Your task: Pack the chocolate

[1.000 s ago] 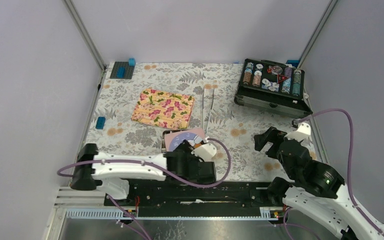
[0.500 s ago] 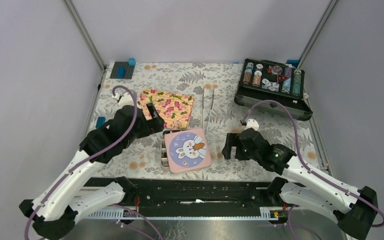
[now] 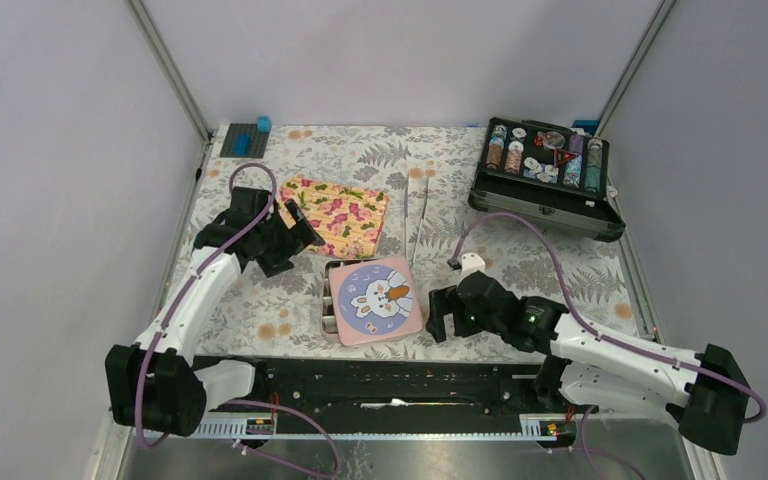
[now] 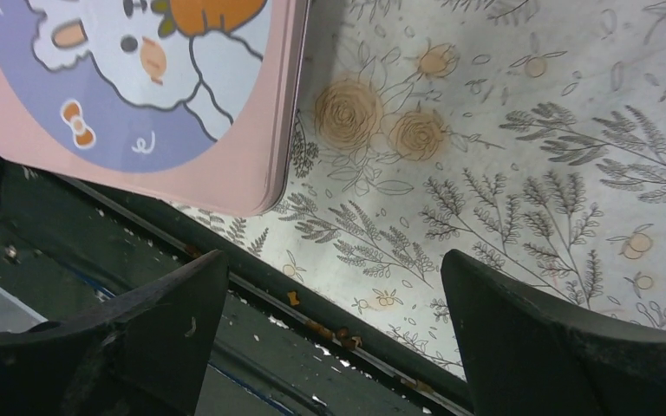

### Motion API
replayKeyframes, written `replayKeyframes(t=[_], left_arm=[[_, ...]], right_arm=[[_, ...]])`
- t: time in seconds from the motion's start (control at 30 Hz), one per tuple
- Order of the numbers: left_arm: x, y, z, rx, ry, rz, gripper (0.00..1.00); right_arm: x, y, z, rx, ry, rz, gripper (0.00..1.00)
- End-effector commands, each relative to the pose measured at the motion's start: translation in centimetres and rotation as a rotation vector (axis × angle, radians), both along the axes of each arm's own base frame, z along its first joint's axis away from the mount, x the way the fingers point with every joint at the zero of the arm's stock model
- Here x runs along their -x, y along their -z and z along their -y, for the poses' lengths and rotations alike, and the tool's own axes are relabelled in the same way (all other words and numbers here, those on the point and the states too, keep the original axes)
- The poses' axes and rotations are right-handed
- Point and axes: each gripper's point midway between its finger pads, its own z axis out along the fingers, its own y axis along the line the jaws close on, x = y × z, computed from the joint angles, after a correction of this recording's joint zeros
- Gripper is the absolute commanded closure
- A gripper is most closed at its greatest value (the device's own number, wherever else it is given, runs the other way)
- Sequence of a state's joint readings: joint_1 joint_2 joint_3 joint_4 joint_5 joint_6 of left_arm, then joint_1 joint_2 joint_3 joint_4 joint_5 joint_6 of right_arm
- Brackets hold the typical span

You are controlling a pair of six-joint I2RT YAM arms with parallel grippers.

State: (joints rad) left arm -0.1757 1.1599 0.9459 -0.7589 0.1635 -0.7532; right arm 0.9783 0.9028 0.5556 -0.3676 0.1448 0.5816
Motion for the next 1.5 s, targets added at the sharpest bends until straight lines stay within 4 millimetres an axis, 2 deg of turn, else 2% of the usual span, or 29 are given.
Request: replayKeyframes(t=[0.0,0.17,0.37,0.47,0.67,0.9,1.27,1.47], left_arm=[[-3.5,-1.8,0.8,0.165,-0.026,0.121,0.01],[-4.8,0.1,0.8,0.215,-0.075,0.060,0.01],[-5.4,1.8,0.5,0.198,-0.115,0.004,0.01],[-5.5,2.2,0.7,0.210,-0.115,0.002,0.01],[-5.9,3.3,1.3,0.246,-0.099,-0.015,0.01],[-6.3,5.1,1.9,0.274,-0.095,-0.043,0.01],[-6.1,5.7,2.2,0.280,-0.060,-0.051,0.01],[-6.1,6.3,2.3,0.280,-0.049,-0.061,0.01]], right_arm=[[0.5,0.8,-0.9,0.031,-0.072,0.020,0.01],[1.6,1.5,-2.2,0.061,-0.182,0.021,0.00],[2.8,2.7,-3.8,0.158,-0.340,0.042,0.00],[2.6,3.7,-3.9,0.220,-0.360,0.036,0.01],[1.2,3.9,-4.9,0.266,-0.361,0.085,0.01],[0.8,4.4,-7.4,0.245,-0.389,0.071,0.04],[0.5,3.4,-10.5,0.172,-0.397,0.063,0.08],[0.0,3.8,-11.5,0.173,-0.367,0.045,0.09]])
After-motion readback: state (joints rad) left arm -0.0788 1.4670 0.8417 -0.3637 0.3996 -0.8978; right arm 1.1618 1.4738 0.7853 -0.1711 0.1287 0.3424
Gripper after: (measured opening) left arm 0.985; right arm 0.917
